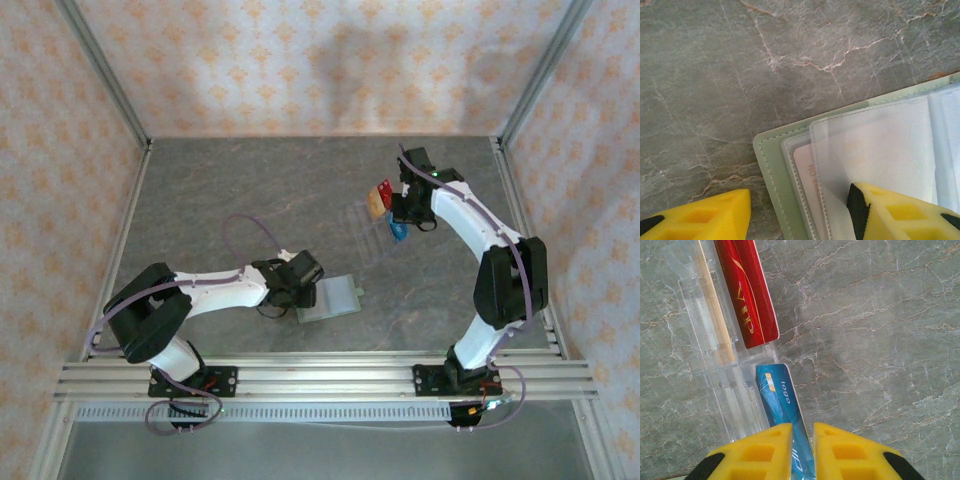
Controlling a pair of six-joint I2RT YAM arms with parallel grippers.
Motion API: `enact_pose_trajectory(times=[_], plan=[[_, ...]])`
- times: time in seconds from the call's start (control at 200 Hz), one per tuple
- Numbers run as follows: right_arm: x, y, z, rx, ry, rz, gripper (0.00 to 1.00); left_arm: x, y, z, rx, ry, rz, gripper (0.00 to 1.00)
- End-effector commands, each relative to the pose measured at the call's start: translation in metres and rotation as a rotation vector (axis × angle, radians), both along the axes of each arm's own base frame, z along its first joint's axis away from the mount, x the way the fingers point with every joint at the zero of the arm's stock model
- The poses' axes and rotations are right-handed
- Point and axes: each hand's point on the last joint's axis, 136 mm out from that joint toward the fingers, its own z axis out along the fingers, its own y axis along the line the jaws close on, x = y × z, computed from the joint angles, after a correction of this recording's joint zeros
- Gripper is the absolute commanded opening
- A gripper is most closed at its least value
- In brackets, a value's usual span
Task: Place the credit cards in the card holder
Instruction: Pick up the credit card from the storage box.
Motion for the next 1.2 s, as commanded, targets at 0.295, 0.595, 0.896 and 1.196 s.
enact_pose_trajectory(times=[0.295, 0.595, 0.896, 1.196], plan=[[-0.011, -0.001, 0.012, 0.018, -0.018, 0.013, 0.12, -0.014, 0.008, -0.024, 0.047, 0.069, 0.007, 0.55], [-0.006, -0.011, 0.011, -0.039, -0.032, -0.014, 0.27, -0.017, 0.011, -0.025, 0.049, 0.071, 0.01, 0.55], [-0.006, -0.003, -0.006, -0.016, 0.038, 0.005, 0.28, -0.016, 0.01, -0.026, 0.049, 0.072, 0.01, 0.55], [-0.009, 0.002, 0.0, 0.019, 0.028, 0.012, 0.22, -0.017, 0.011, -0.029, 0.057, 0.078, 0.012, 0.55]])
